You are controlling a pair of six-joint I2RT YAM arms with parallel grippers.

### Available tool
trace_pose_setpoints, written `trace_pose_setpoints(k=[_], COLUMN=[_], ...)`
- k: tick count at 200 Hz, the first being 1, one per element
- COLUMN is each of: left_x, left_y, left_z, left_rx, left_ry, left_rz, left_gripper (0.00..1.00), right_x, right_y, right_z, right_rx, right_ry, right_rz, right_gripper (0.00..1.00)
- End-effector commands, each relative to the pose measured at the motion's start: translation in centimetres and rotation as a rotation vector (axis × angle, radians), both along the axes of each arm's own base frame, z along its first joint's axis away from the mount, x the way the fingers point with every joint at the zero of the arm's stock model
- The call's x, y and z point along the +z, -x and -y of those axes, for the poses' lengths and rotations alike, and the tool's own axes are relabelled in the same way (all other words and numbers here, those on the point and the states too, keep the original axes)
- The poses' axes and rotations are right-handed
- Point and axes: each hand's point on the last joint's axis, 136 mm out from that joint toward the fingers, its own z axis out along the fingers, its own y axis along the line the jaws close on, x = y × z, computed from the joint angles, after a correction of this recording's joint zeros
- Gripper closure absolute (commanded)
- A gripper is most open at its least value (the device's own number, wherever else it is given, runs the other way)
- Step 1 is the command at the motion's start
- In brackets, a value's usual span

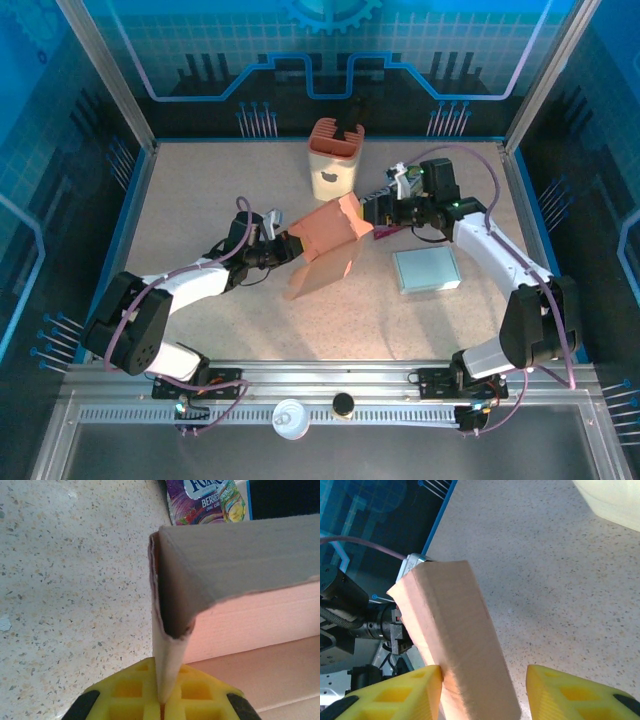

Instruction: Fold the paper box

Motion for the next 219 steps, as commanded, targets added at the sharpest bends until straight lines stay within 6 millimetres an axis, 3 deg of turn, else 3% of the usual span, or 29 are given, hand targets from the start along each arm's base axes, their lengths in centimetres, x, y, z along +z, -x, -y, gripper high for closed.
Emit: trace_pose_setpoints(k=[1,168,219], left_x=[1.7,2.6,2.8], left_y=[-0.7,-0.1,0.1], left_z=[0.3,-0.1,0.0], left_rx=[-0.018,-0.017,-0.013], left_ry=[0.014,-0.038,-0.081], left_rz=[0.046,0.074,0.081], left_gripper=[1.0,1.0,1.0], right_x=[1.5,-3.1,-3.5], right_y=[0.4,-0.9,-1.4], right_z=[-1.2,-3.0,-2.4], right_rx=[0.044,-0.092,-0.211], right_ry=[0.014,0.665,0.973], right_rz=[0.066,0.21,0.318], right_gripper=[0.53,0.7,0.88])
